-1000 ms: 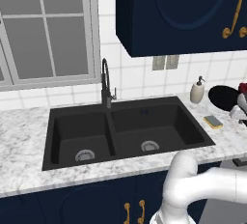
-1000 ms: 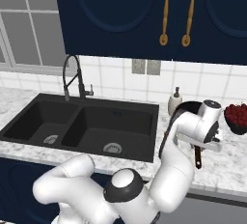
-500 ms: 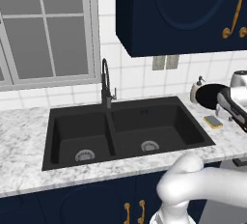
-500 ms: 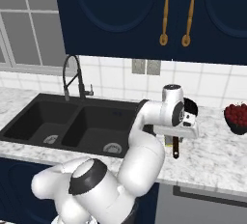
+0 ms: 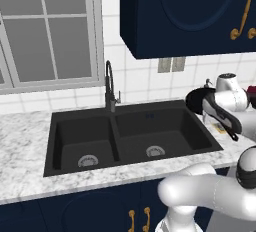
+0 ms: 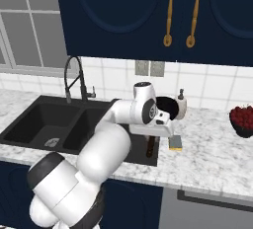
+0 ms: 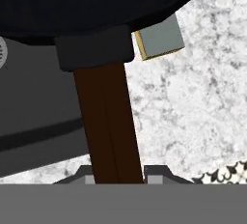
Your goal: Pick the pan and sponge and place them into the sink. Then turn on the water.
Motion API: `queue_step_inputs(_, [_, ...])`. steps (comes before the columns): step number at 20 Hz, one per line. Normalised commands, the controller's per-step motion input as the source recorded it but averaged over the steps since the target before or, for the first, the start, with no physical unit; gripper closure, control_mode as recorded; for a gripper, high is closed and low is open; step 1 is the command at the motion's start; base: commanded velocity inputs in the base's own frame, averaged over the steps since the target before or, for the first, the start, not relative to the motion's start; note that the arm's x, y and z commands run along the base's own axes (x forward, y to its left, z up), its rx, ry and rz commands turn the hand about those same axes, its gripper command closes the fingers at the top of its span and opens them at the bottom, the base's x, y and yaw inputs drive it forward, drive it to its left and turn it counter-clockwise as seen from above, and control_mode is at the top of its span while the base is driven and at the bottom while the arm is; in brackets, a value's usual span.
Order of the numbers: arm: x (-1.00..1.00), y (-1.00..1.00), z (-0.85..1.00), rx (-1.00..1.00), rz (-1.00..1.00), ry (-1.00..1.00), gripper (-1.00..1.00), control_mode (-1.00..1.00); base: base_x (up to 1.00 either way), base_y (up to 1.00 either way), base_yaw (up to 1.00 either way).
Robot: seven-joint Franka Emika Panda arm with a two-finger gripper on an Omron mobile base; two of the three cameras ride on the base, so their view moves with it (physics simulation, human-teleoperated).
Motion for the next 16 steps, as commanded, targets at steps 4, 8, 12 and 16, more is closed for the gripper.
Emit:
queue_step_inputs(4, [0.07, 0.83, 0.0, 0.0, 0.0, 0.01, 1.0, -1.0, 0.0, 0.0, 0.0])
queue_step_inputs(8, [0.0, 0.72, 0.0, 0.0, 0.0, 0.0, 1.0, -1.0, 0.0, 0.0, 0.0])
queue_step_inputs(12, [0.02, 0.87, 0.0, -0.01, 0.0, 0.0, 1.0, -1.0, 0.0, 0.0, 0.0])
queue_step_inputs(16, [0.04, 0.83, 0.0, -0.01, 0.0, 0.0, 1.0, -1.0, 0.0, 0.0, 0.0])
